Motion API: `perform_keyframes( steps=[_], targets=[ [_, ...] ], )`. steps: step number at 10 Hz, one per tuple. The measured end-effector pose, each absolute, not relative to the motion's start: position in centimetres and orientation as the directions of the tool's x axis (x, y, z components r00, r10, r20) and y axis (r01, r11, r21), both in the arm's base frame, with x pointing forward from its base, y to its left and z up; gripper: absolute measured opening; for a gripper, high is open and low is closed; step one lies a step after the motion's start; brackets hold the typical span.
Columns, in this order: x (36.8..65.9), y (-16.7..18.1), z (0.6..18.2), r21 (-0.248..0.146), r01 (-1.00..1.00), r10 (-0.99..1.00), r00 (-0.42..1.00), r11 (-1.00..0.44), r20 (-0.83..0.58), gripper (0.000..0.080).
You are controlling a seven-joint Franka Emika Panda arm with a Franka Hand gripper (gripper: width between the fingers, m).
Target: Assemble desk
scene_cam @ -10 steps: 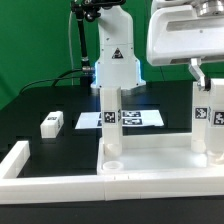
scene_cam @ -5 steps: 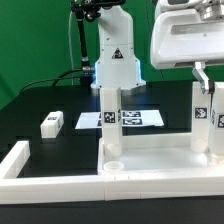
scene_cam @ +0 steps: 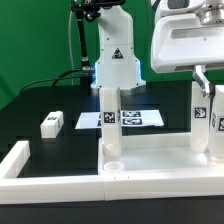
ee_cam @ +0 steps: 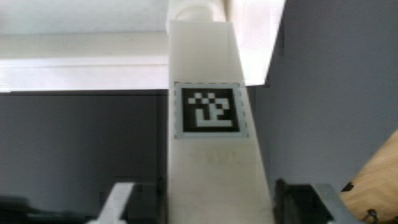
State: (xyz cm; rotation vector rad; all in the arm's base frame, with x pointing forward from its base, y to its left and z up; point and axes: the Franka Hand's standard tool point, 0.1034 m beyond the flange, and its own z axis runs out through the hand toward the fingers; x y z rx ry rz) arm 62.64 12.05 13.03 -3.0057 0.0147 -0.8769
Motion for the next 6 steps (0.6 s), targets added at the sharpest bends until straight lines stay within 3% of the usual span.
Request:
perform_keyframes(
  steps=[6],
  targets=[
    [62.42, 12.01, 12.99, -0.024, -0.019, -0.029, 0.834, -1.0, 0.551, 0.0287]
  ],
)
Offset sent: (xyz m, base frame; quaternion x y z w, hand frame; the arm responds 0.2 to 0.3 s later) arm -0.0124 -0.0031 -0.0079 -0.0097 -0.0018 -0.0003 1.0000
